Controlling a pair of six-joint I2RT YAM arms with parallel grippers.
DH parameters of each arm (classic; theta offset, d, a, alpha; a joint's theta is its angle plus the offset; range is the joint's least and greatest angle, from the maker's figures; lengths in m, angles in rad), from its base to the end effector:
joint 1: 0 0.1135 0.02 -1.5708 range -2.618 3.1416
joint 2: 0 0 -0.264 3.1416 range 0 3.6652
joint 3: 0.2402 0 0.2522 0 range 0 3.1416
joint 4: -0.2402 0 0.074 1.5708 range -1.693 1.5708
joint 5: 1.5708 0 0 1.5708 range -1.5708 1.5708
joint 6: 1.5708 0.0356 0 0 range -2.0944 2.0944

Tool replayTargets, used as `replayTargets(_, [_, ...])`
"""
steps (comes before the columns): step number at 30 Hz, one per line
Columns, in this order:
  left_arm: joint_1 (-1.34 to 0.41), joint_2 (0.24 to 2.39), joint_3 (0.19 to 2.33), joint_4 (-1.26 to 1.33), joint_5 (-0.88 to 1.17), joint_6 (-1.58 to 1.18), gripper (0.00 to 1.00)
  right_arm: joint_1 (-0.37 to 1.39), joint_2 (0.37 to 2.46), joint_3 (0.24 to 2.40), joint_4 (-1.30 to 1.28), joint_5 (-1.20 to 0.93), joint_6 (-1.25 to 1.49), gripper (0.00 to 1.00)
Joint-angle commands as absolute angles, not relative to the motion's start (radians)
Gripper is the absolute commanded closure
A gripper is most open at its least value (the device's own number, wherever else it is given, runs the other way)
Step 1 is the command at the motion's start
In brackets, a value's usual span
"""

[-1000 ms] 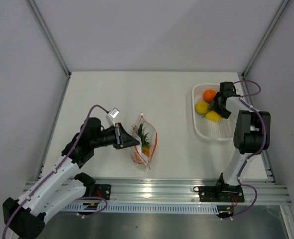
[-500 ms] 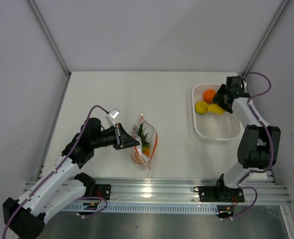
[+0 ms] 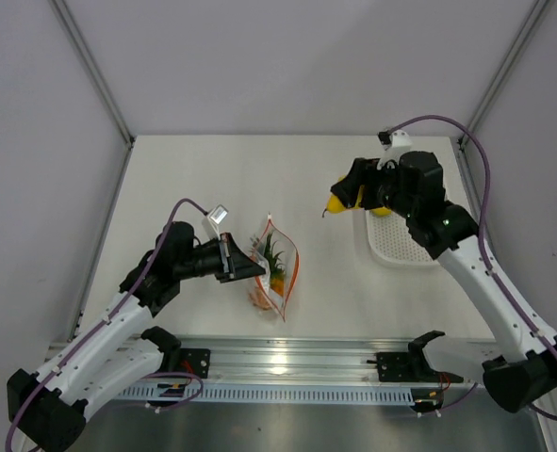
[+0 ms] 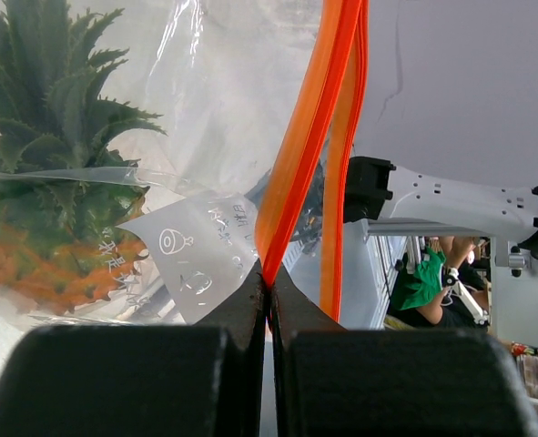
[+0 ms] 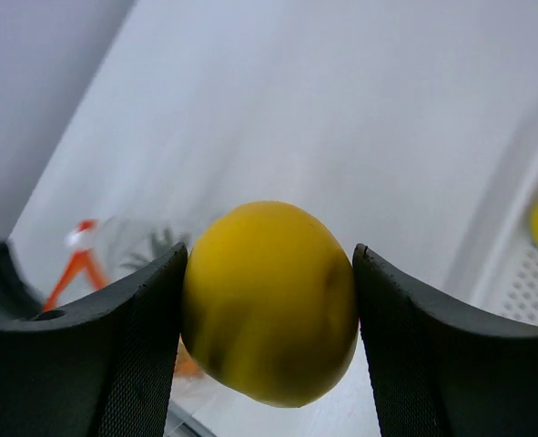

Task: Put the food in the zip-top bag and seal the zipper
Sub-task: Pick up the fake fruit from the bin, then place the fake fruit in the zipper food storage bag.

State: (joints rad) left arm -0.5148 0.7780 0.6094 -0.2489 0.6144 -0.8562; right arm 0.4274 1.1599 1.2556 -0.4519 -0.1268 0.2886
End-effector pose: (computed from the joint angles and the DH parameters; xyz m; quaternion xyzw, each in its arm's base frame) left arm 0.1446 -0.1054 0.2750 0.0267 0.8154 -0.5252 0.2418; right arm 0.2303 0.1098 0.4005 -0.0929 0.8151 0.2483 0.5152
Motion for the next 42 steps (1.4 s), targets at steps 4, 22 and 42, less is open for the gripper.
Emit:
replayTargets(4, [-0.511, 0.784, 0.614, -0.222, 0.635, -0.876, 0.99, 0.684, 1.036, 1.197, -0.364, -0.169, 0.177, 1.0])
replayTargets(22, [-0.511, 0.792, 0.626, -0.201, 0.655, -0.914, 1.0, 1.246, 1.213, 1.149, -0.275, 0.403, -0.035, 0.93])
replayTargets(42, [-0.512, 0.778, 0.621, -0.206, 0.652, -0.925, 1.0, 1.25, 1.263, 1.23, -0.321, 0.465, 0.021, 0.01])
